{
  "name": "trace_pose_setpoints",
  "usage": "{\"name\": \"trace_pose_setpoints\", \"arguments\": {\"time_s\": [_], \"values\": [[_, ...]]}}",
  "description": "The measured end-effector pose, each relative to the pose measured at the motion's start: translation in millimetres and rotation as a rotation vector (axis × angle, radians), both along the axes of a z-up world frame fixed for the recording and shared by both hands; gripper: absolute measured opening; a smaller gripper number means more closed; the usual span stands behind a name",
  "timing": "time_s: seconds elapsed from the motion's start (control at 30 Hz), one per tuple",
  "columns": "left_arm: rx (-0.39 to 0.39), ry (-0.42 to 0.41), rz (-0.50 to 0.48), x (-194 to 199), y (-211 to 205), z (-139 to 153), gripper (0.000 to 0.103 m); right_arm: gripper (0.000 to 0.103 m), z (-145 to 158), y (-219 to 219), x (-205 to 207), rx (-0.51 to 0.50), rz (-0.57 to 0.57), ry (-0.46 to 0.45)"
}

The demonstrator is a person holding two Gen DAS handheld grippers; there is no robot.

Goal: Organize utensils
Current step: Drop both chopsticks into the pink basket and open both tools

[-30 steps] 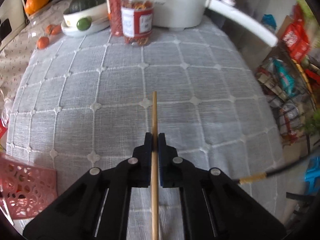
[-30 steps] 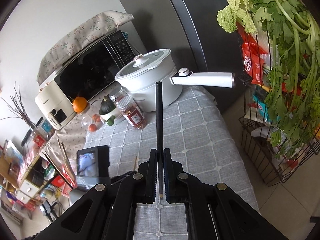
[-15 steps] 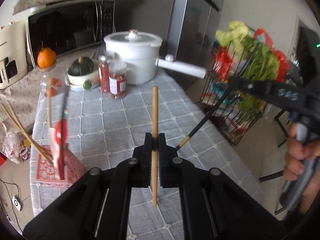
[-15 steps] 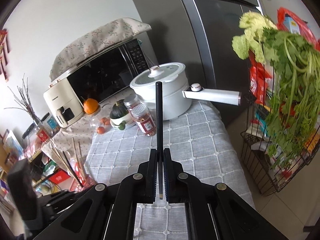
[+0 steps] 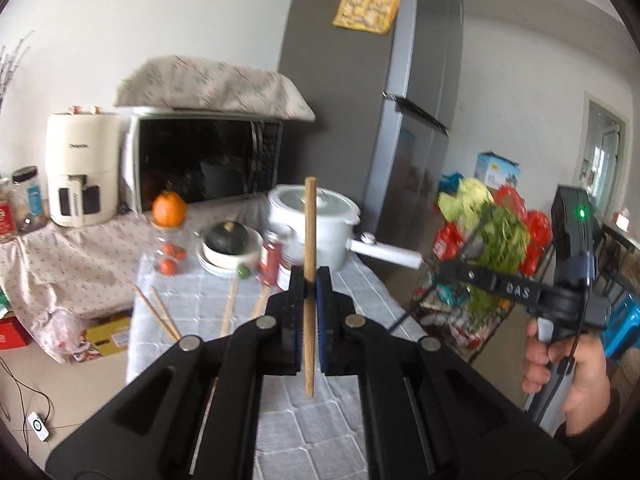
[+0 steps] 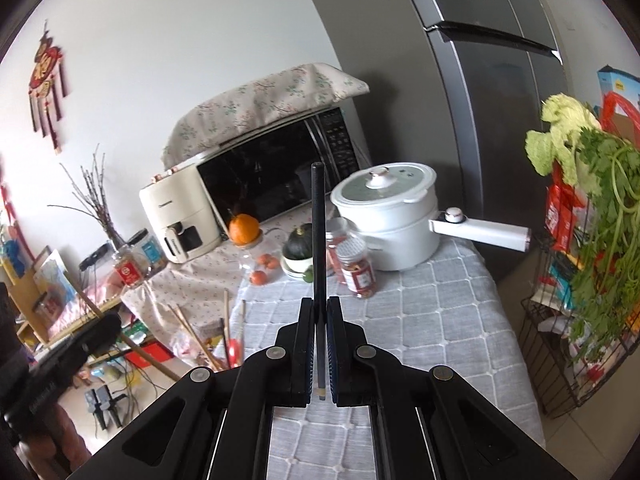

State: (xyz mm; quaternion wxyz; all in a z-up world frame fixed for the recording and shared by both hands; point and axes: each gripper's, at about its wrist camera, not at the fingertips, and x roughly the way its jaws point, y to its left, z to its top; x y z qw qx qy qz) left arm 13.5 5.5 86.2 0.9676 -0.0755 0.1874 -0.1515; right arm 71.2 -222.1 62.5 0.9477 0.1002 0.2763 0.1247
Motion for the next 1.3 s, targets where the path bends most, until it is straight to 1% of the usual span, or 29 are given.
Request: {"name": "trace_pose_setpoints", "arguments": {"time_s": [0.1, 0.2, 0.3, 0.4, 0.57, 0.63, 0.77, 0.93, 1.07, 1.1, 1.17, 1.2, 1.23, 1.3], "values": [[-0.02, -0.031, 0.055, 1, 18, 6, 0.006, 0.006, 3, 14, 0, 0.01, 0.026, -0.006], [-0.008, -0.063, 0.122, 4, 30, 5, 0.006, 0.006, 4, 27, 3, 0.021, 0.05, -0.004], [0.001, -0.061, 0.161, 10, 41, -3, 0.006, 0.006, 1, 41, 10, 0.026, 0.07, 0.006], [0.032, -0.051, 0.193, 18, 46, -19, 0.006, 0.006, -2, 51, 14, 0.027, 0.084, 0.013], [0.059, 0.03, 0.21, 36, 53, -49, 0.006, 0.006, -8, 64, 19, 0.021, 0.103, 0.026], [0.058, 0.063, 0.216, 42, 56, -57, 0.006, 0.006, -10, 68, 20, 0.015, 0.109, 0.031], [0.063, 0.102, 0.222, 49, 58, -65, 0.006, 0.006, -13, 70, 19, 0.01, 0.115, 0.035], [0.097, 0.129, 0.209, 60, 52, -78, 0.006, 0.006, -13, 70, 17, 0.005, 0.119, 0.038], [0.088, 0.174, 0.183, 71, 51, -91, 0.007, 0.006, -12, 71, 15, 0.012, 0.13, 0.042], [0.088, 0.178, 0.186, 72, 51, -92, 0.009, 0.006, -12, 71, 14, 0.015, 0.133, 0.042], [0.091, 0.195, 0.19, 73, 50, -92, 0.026, 0.006, -10, 72, 12, 0.019, 0.142, 0.037], [0.089, 0.203, 0.199, 72, 51, -91, 0.042, 0.006, -8, 74, 10, 0.018, 0.149, 0.031], [0.083, 0.206, 0.21, 70, 53, -90, 0.052, 0.006, -7, 75, 9, 0.014, 0.154, 0.024], [0.065, 0.219, 0.224, 65, 58, -86, 0.058, 0.006, -4, 80, 5, 0.012, 0.166, 0.009]]}}
